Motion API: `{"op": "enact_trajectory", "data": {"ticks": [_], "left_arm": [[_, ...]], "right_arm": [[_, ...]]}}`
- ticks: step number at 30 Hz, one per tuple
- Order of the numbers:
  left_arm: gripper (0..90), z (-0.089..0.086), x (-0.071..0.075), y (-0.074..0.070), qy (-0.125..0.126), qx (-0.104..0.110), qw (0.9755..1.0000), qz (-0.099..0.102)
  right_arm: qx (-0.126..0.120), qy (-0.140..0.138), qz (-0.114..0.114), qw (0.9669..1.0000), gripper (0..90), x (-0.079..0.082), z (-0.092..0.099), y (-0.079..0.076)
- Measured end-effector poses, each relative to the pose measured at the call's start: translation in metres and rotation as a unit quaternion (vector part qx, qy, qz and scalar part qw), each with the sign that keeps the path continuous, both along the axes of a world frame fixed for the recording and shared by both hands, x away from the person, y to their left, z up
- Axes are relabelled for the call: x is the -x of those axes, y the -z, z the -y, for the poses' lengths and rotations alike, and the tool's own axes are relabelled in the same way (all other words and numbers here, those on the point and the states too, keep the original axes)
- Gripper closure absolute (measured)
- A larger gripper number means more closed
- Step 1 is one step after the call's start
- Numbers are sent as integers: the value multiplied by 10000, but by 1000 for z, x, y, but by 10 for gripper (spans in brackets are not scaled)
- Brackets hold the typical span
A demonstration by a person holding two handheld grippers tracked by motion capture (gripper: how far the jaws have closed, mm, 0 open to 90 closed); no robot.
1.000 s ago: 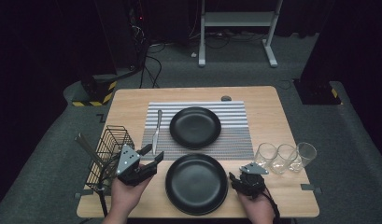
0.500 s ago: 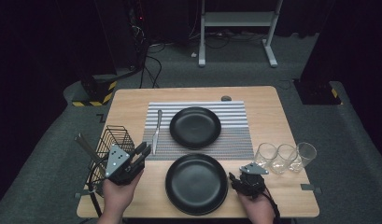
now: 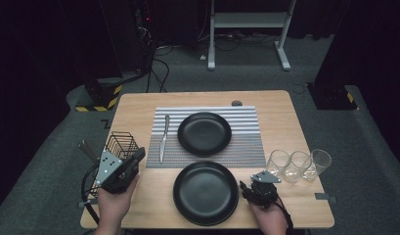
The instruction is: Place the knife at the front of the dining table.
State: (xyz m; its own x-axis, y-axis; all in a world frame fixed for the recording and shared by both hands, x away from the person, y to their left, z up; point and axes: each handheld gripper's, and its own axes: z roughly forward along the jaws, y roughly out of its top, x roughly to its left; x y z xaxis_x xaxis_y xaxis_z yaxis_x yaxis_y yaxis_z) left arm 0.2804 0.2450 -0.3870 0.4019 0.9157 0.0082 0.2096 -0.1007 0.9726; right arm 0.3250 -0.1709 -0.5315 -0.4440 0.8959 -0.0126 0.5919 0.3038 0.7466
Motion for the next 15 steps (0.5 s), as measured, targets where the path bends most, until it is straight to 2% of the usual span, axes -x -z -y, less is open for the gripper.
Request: {"op": "enact_trajectory", "data": {"ticks": [15], "left_arm": [[897, -28, 4, -10, -358, 133, 9992, 86]], "right_arm": [[-2, -12, -2, 10000, 426, 0, 0, 0]]}}
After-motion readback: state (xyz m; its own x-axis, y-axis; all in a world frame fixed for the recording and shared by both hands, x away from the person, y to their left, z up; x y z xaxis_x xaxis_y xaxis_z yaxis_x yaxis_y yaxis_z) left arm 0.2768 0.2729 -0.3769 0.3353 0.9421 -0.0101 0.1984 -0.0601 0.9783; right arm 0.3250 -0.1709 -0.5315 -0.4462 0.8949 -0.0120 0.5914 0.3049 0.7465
